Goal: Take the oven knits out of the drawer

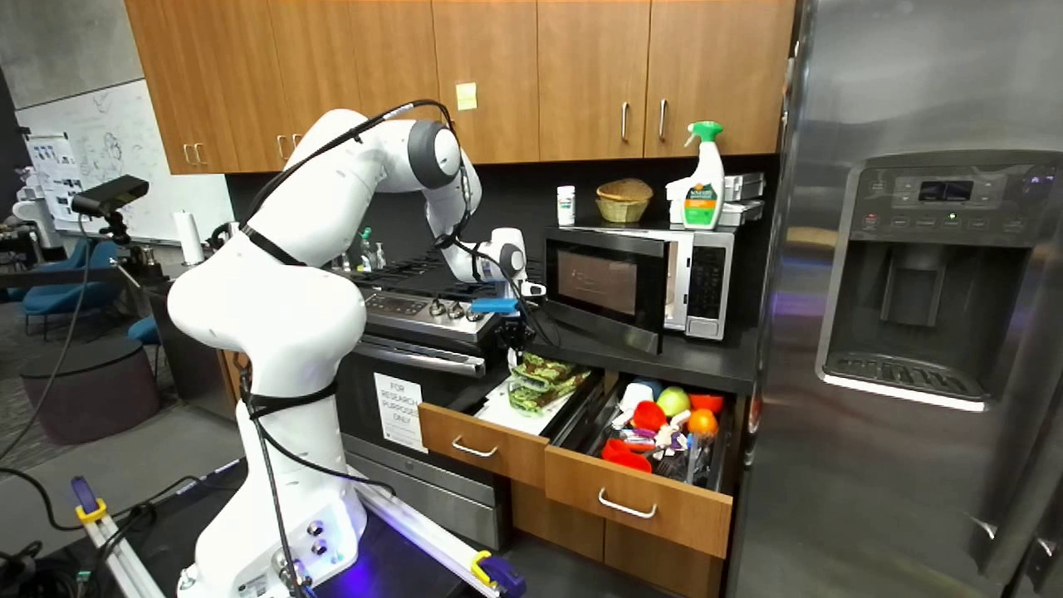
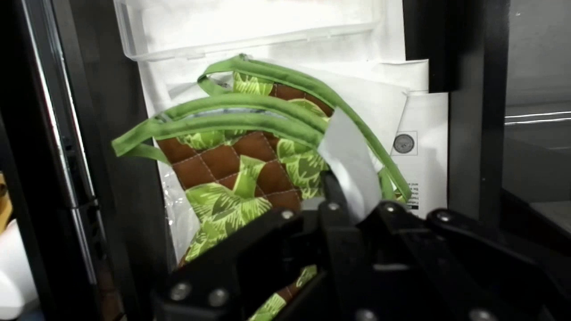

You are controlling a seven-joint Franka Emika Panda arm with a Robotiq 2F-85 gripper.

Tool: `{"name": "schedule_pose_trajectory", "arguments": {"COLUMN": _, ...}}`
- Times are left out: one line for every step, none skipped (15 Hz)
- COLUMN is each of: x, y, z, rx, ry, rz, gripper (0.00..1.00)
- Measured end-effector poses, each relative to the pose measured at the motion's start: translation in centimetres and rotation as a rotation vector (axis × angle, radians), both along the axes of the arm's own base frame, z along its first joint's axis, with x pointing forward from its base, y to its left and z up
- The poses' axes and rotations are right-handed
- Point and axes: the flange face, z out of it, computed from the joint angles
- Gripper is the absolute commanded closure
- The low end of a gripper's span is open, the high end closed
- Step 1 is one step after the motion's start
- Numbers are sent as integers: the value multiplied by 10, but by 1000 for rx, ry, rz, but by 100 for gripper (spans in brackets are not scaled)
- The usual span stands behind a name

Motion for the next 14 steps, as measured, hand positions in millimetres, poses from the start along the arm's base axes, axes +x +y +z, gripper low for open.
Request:
{"name": "schedule_pose_trajectory", "arguments": {"x": 0, "y": 0, "z": 6, "rx": 1, "ry": -3, "rz": 0, "gripper": 97}}
{"name": "schedule_pose_trajectory", "arguments": {"x": 0, "y": 1, "z": 11, "rx": 1, "ry": -5, "rz": 0, "gripper": 97}}
{"name": "schedule_pose_trajectory", "arguments": {"x": -1, "y": 2, "z": 15, "rx": 2, "ry": -6, "rz": 0, "gripper": 97}}
{"name": "schedule_pose_trajectory", "arguments": {"x": -2, "y": 3, "z": 19, "rx": 2, "ry": -6, "rz": 0, "gripper": 97}}
{"name": "schedule_pose_trajectory", "arguments": {"x": -3, "y": 4, "z": 23, "rx": 4, "ry": -7, "rz": 0, "gripper": 97}}
{"name": "schedule_pose_trajectory", "arguments": {"x": -4, "y": 5, "z": 26, "rx": 5, "ry": -9, "rz": 1, "gripper": 97}}
{"name": "schedule_pose_trajectory", "arguments": {"x": -5, "y": 7, "z": 30, "rx": 7, "ry": -9, "rz": 2, "gripper": 97}}
{"name": "schedule_pose_trajectory", "arguments": {"x": -7, "y": 9, "z": 35, "rx": 10, "ry": -9, "rz": 4, "gripper": 97}}
{"name": "schedule_pose_trajectory", "arguments": {"x": -7, "y": 11, "z": 39, "rx": 11, "ry": -10, "rz": 5, "gripper": 97}}
{"name": "schedule_pose_trajectory", "arguments": {"x": -8, "y": 13, "z": 45, "rx": 13, "ry": -12, "rz": 7, "gripper": 97}}
{"name": "schedule_pose_trajectory", "arguments": {"x": -9, "y": 15, "z": 51, "rx": 14, "ry": -13, "rz": 9, "gripper": 97}}
{"name": "schedule_pose_trajectory", "arguments": {"x": -10, "y": 16, "z": 57, "rx": 15, "ry": -16, "rz": 10, "gripper": 97}}
{"name": "schedule_pose_trajectory", "arguments": {"x": -10, "y": 18, "z": 64, "rx": 18, "ry": -20, "rz": 11, "gripper": 97}}
{"name": "schedule_pose_trajectory", "arguments": {"x": -11, "y": 19, "z": 71, "rx": 20, "ry": -25, "rz": 12, "gripper": 97}}
